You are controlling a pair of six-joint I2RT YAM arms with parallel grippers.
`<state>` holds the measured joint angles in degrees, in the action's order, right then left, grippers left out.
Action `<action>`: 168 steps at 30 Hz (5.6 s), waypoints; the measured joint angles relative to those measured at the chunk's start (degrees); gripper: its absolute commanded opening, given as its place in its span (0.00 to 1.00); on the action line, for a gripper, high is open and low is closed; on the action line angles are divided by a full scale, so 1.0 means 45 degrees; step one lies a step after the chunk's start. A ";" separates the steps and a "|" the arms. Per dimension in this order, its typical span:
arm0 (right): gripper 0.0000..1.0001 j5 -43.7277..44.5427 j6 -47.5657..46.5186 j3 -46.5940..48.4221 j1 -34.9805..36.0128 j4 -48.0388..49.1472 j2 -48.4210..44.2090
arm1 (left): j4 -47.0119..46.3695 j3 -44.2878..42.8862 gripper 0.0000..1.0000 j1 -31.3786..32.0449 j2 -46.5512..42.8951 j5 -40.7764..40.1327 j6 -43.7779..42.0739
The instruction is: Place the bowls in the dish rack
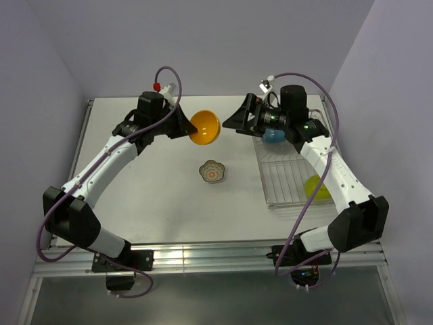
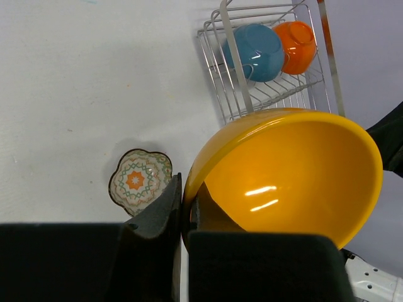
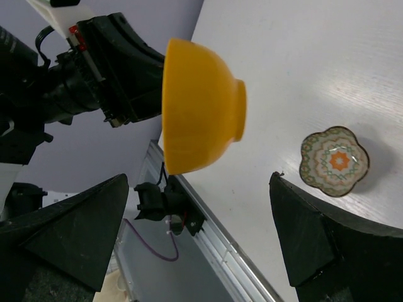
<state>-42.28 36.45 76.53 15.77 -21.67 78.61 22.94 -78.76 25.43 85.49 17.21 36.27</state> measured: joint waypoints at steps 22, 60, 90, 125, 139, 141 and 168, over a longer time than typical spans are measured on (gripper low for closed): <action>1.00 -0.0199 0.0369 0.0403 0.1608 0.0563 0.1739 | -0.0860 0.0291 0.00 -0.0092 0.0053 0.1681 0.0539; 0.00 -0.0525 0.0039 0.0408 0.1069 0.0714 0.1569 | -0.2127 0.1214 0.74 -0.1025 0.0058 0.3599 0.1477; 0.00 0.6868 -1.0763 -0.0495 -0.4624 -0.7475 -0.1807 | -0.0578 0.0568 0.99 -0.1253 -0.0714 0.1525 -0.1676; 0.00 1.1618 -1.0418 -0.4221 -0.1413 -0.7286 -0.0792 | -0.0170 0.0573 0.99 -0.1394 -0.0695 0.0923 -0.1948; 0.09 1.2410 -0.9704 -0.4420 -0.0665 -0.7247 -0.0121 | -0.0170 0.0593 1.00 -0.1457 -0.0695 0.0865 -0.1953; 0.14 1.2522 -0.9612 -0.4410 -0.0568 -0.7252 -0.0078 | -0.0170 0.0597 1.00 -0.1472 -0.0695 0.0860 -0.1957; 0.87 1.1103 -0.9549 -0.3750 -0.0306 -0.8000 0.0257 | -0.0175 0.0879 1.00 -0.1583 -0.0695 0.0860 -0.1957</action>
<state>7.68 -6.52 59.66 14.39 -57.67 79.77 22.15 -74.81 18.31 82.37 21.08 27.46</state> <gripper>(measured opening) 0.856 0.994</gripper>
